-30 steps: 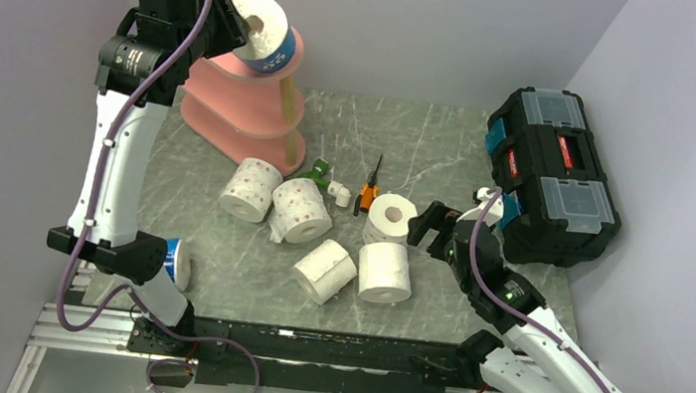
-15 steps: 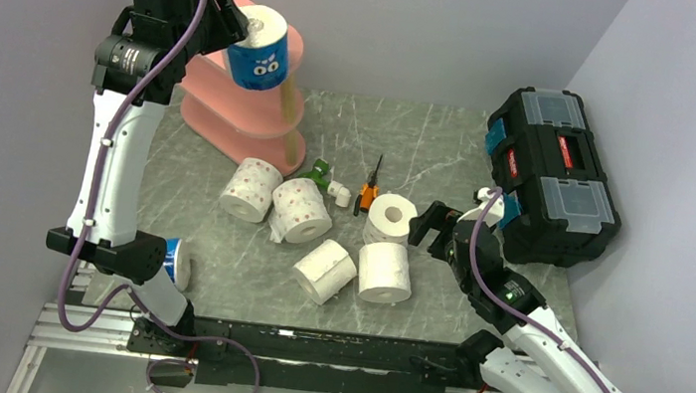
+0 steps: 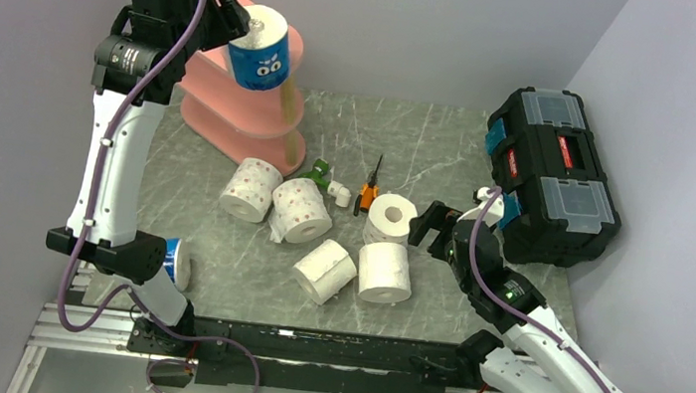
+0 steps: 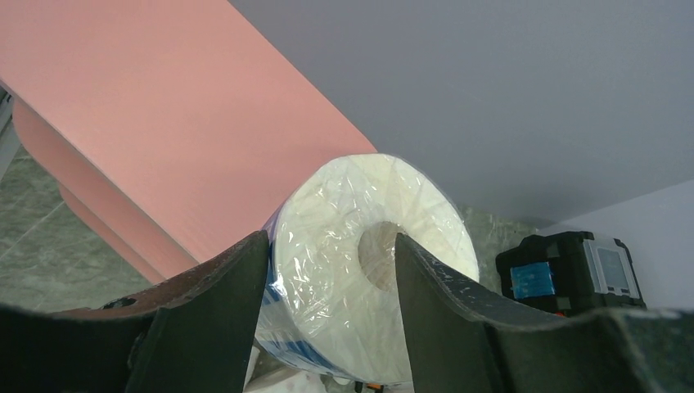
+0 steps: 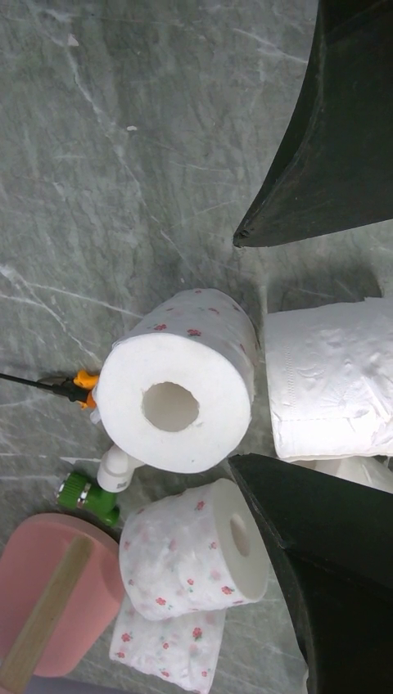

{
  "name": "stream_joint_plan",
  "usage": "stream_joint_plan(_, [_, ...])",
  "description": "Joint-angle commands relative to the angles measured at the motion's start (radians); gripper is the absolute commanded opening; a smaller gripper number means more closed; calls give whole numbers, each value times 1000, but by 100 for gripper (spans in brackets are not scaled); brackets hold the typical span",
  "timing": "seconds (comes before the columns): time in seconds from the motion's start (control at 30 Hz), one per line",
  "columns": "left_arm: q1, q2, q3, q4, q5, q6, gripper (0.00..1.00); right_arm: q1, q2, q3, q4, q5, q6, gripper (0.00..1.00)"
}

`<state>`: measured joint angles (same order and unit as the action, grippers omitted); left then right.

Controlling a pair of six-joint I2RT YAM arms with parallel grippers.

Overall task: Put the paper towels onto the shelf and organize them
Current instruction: Place the paper towel on the shelf.

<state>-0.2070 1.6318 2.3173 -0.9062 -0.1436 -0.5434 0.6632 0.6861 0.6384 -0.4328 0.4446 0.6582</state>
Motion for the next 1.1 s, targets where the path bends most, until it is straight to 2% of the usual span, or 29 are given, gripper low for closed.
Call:
stream_joint_plan(0.0, [7,-2,51,48,6,7,63,-3,-3,37,-7,25,-6,99])
stream_joint_plan(0.2, [10,1,4,59,20,0,61,-2,3,43,-10,31,-12,99])
stream_joint_plan(0.33, [12,-50,-75,136,7,-11,64,-3,4,41,-13,32,-13,99])
stream_joint_plan(0.53, [22,-30,42,103,-18,-4,76,-2,10,43,-11,31,-14,99])
stream_joint_plan(0.77, [29,-60,7,123,-14,-1,77,-2,8,43,-15,29,-9,99])
stream_joint_plan(0.87, [29,-141,-103,187,2,21,80,-3,4,40,-17,27,-5,99])
stream_joint_plan(1.0, [29,-328,-354,329,-5,99,97,-3,2,43,-26,30,-9,99])
stream_joint_plan(1.07, [29,-413,-448,380,2,155,99,-2,-2,41,-29,34,-13,99])
